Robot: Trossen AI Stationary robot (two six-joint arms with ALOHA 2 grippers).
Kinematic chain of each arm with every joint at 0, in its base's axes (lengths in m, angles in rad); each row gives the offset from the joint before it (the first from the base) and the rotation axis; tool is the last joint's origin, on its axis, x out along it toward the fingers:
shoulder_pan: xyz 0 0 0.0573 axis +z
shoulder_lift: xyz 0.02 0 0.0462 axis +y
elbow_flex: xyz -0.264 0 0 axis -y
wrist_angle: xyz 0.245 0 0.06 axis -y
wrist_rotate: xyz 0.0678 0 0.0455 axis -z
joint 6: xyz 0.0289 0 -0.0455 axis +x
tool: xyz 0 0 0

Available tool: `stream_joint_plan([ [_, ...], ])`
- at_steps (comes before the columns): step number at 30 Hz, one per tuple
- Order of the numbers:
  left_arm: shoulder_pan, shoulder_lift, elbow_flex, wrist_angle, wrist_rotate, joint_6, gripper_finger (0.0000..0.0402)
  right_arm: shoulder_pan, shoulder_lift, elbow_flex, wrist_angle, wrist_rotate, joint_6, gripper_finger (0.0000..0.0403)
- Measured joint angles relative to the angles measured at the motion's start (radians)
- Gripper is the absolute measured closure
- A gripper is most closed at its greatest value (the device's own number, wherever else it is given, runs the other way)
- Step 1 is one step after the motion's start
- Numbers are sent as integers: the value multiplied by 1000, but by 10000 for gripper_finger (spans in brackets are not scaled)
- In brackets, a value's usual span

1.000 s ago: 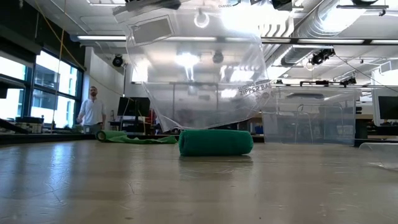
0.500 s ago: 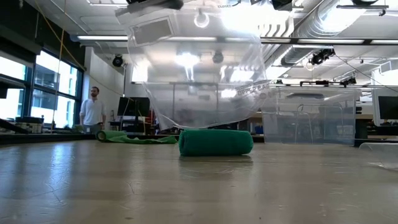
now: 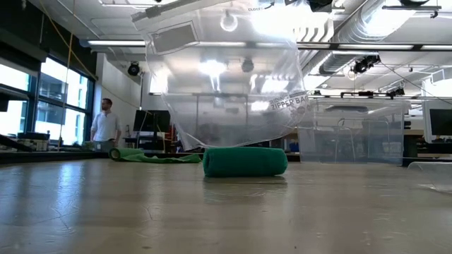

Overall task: Roll bandage
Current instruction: Open the transparent zip bag

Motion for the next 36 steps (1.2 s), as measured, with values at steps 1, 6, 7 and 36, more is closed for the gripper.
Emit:
stream_joint_plan([
  [1,0,-2,0,9,-1,3,271,0,0,0,0,0,0,402],
  [6,19,8,0,18,-7,-3,271,0,0,0,1,0,0,402],
  [7,21,14,0,7,-7,-7,271,0,0,0,1,0,0,402],
  [36,37,94,0,-74,-32,-83,281,-2,0,0,31,-2,-1,402],
])
